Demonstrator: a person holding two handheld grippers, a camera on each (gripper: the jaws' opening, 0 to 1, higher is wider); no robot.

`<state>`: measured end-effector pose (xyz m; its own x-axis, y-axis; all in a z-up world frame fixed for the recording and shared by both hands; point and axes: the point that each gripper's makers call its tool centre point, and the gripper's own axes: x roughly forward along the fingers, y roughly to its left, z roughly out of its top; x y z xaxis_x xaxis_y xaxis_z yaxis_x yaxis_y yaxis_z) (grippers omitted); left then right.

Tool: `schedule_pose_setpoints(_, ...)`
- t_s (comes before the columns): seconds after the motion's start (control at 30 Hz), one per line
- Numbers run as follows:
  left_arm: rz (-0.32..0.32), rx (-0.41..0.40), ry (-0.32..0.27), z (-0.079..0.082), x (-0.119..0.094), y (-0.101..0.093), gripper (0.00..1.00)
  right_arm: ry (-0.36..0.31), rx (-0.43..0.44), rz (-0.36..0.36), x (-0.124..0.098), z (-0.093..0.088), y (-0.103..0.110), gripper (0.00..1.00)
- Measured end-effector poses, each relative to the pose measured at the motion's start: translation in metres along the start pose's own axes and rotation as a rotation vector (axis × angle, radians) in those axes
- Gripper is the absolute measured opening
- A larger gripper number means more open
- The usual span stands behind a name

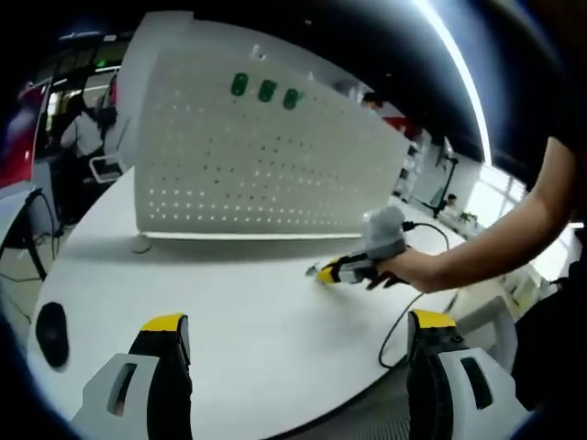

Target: Insert the hook assembly into the mounting plate slot until the hook locks in place.

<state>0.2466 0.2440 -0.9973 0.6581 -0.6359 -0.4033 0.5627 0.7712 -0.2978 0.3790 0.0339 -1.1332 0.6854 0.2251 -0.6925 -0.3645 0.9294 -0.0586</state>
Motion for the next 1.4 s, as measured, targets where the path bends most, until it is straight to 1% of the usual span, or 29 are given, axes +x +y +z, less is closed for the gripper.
schedule_pose_setpoints(0.03, 0.0, -0.002, 0.001, 0.0, 0.0, 0.0, 1.0, -0.017, -0.003, 0.002, 0.0, 0.002, 0.001, 0.1)
schedule_pose_setpoints(0.1, 0.006, -0.01, -0.004, 0.001, 0.0, 0.002, 1.0, -0.015, -0.018, -0.007, -0.001, 0.001, 0.001, 0.1)
schedule_pose_setpoints(0.23, 0.01, -0.012, -0.01, 0.002, -0.001, 0.002, 1.0, -0.02, -0.005, 0.018, -0.001, 0.001, 0.008, 0.02)
schedule_pose_setpoints(0.33, 0.011, -0.005, -0.004, 0.001, -0.002, 0.002, 0.99, -0.02, -0.024, 0.009, -0.002, 0.002, 0.01, 0.01)
schedule_pose_setpoints(0.4, 0.018, -0.011, -0.016, 0.002, -0.005, 0.004, 0.99, -0.011, -0.055, 0.001, -0.002, 0.002, 0.012, 0.01)
schedule_pose_setpoints(0.43, 0.023, -0.017, -0.026, 0.004, -0.006, 0.006, 0.99, -0.01, -0.056, 0.002, -0.002, 0.003, 0.012, 0.01)
schedule_pose_setpoints(0.47, 0.022, -0.021, -0.029, 0.005, -0.006, 0.006, 0.99, -0.011, -0.043, 0.003, -0.002, 0.003, 0.01, 0.01)
schedule_pose_setpoints(0.57, 0.021, -0.019, -0.027, 0.004, -0.005, 0.006, 0.99, -0.008, 0.039, 0.007, -0.002, 0.001, 0.009, 0.0)
schedule_pose_setpoints(0.63, 0.026, -0.002, -0.017, 0.003, -0.004, 0.006, 0.98, -0.011, 0.05, 0.012, -0.002, 0.001, 0.008, 0.0)
schedule_pose_setpoints(0.67, 0.029, 0.008, -0.011, 0.002, -0.004, 0.007, 0.97, -0.002, 0.106, 0.022, -0.005, -0.001, 0.01, 0.0)
schedule_pose_setpoints(0.73, 0.031, 0.008, -0.008, 0.001, -0.004, 0.008, 0.97, -0.031, 0.158, 0.017, -0.011, 0.002, 0.008, 0.0)
schedule_pose_setpoints(0.8, 0.033, 0.005, -0.005, 0.001, -0.003, 0.009, 0.98, -0.04, 0.185, 0.02, -0.019, 0.003, 0.008, 0.0)
schedule_pose_setpoints(1.07, 0.022, 0.019, 0.002, -0.001, -0.002, 0.005, 0.97, -0.084, 0.264, 0.038, -0.044, 0.005, 0.006, 0.0)
schedule_pose_setpoints(1.1, 0.024, 0.019, 0.001, -0.001, -0.003, 0.005, 0.97, -0.094, 0.283, 0.043, -0.051, 0.006, 0.007, 0.0)
schedule_pose_setpoints(1.17, 0.025, 0.014, -0.004, 0.0, -0.002, 0.005, 0.97, -0.109, 0.281, 0.04, -0.059, 0.008, 0.007, 0.0)
schedule_pose_setpoints(1.2, 0.026, 0.013, -0.006, 0.0, -0.003, 0.005, 0.97, -0.12, 0.265, 0.034, -0.062, 0.01, 0.006, 0.0)
schedule_pose_setpoints(1.23, 0.03, 0.013, -0.009, 0.001, -0.003, 0.005, 0.97, -0.114, 0.256, 0.031, -0.065, 0.007, 0.007, 0.0)
schedule_pose_setpoints(1.27, 0.033, 0.015, -0.013, 0.001, -0.004, 0.005, 0.97, -0.112, 0.261, 0.031, -0.067, 0.006, 0.006, 0.0)
schedule_pose_setpoints(1.3, 0.035, 0.02, -0.017, 0.002, -0.004, 0.005, 0.97, -0.122, 0.295, 0.027, -0.071, 0.006, 0.004, 0.0)
schedule_pose_setpoints(1.37, 0.03, 0.021, -0.018, 0.002, -0.003, 0.004, 0.96, -0.132, 0.297, 0.026, -0.077, 0.007, 0.003, 0.0)
schedule_pose_setpoints(1.4, 0.03, 0.027, -0.019, 0.002, -0.003, 0.003, 0.97, -0.148, 0.307, 0.024, -0.082, 0.01, 0.003, 0.0)
